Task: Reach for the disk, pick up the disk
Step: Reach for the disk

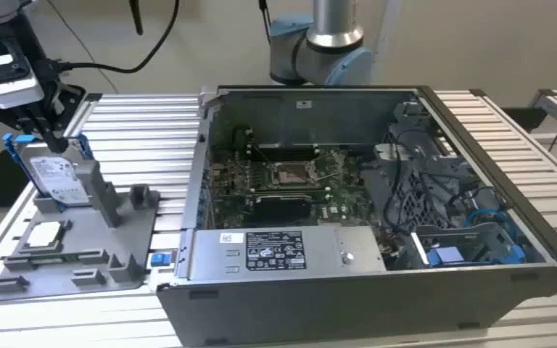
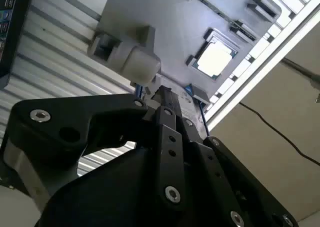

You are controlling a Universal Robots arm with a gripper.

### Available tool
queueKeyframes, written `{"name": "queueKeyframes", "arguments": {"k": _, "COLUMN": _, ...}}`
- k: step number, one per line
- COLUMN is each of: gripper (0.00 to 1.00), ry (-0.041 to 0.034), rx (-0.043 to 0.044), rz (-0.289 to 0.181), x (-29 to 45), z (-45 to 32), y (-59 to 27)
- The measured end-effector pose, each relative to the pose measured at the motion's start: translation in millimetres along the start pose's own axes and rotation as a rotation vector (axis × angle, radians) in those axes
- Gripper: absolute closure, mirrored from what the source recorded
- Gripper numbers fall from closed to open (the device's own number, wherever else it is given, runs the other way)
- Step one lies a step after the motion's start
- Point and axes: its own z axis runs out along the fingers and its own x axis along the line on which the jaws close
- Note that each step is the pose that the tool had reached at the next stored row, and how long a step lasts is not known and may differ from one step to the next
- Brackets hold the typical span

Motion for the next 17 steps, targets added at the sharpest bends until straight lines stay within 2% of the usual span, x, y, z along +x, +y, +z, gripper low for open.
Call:
{"name": "queueKeyframes", "arguments": {"k": 14, "gripper": 1.0, "ry": 0.0001, "rx": 0.0001, "rz": 0.0, "x": 0.1, "z": 0.0, "y": 0.6}}
{"name": "queueKeyframes", "arguments": {"k": 17, "gripper": 1.0, "ry": 0.0, "rx": 0.0, "rz": 0.0, "x": 1.4, "z": 0.5, "y": 11.7}}
